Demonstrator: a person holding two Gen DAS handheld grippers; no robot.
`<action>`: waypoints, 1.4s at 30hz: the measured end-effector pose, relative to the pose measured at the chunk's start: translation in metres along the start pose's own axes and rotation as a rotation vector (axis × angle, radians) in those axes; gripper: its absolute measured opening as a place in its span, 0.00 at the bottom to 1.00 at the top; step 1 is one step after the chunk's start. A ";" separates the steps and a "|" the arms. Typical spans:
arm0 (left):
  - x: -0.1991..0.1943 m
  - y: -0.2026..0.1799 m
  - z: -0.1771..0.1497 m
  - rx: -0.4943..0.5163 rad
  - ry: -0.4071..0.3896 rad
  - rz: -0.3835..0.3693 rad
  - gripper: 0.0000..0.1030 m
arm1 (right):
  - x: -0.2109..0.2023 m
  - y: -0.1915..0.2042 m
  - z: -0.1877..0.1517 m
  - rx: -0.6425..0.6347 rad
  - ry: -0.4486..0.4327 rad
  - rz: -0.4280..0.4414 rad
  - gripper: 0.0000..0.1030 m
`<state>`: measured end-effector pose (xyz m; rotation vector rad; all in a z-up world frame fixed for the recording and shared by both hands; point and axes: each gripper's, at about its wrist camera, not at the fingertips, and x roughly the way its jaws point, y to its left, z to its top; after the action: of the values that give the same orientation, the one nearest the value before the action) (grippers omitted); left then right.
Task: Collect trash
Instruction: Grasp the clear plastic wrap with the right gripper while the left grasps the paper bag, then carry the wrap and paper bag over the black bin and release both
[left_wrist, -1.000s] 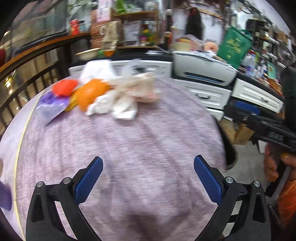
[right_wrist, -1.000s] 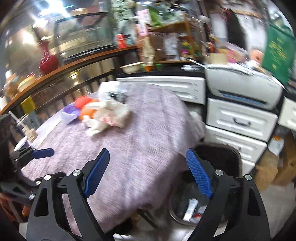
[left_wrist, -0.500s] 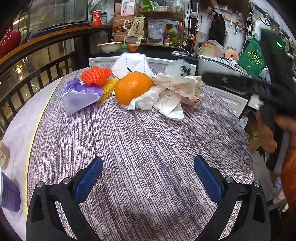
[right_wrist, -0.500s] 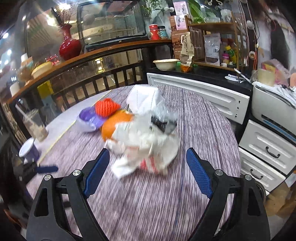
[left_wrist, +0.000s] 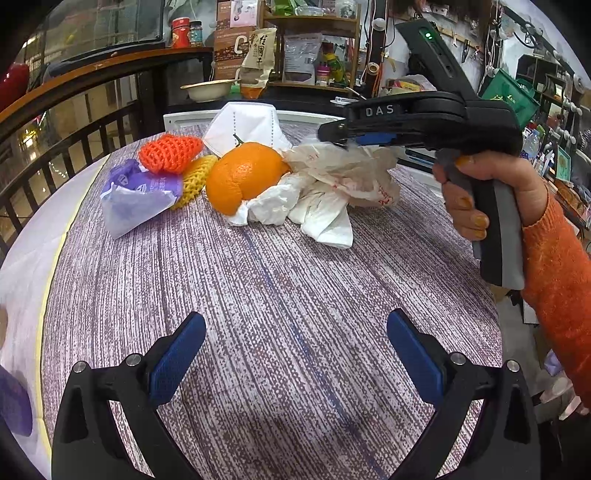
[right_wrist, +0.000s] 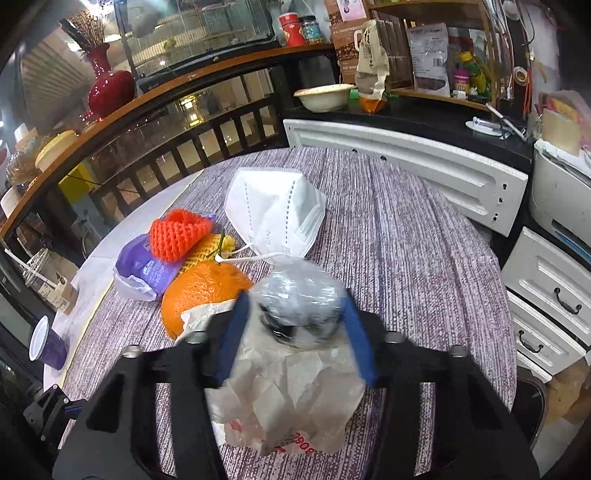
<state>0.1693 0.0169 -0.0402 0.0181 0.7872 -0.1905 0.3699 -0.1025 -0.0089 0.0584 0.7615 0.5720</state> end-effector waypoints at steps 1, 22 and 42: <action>0.001 -0.001 0.002 0.005 -0.004 0.004 0.95 | -0.005 -0.002 0.000 0.009 -0.013 0.012 0.37; 0.064 -0.081 0.093 0.363 -0.064 0.054 0.92 | -0.144 -0.075 -0.044 0.146 -0.221 -0.035 0.32; 0.042 -0.079 0.093 0.226 -0.126 -0.017 0.29 | -0.152 -0.113 -0.110 0.239 -0.199 -0.104 0.32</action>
<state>0.2499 -0.0753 0.0001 0.2108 0.6369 -0.2933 0.2616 -0.2921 -0.0210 0.2908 0.6321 0.3677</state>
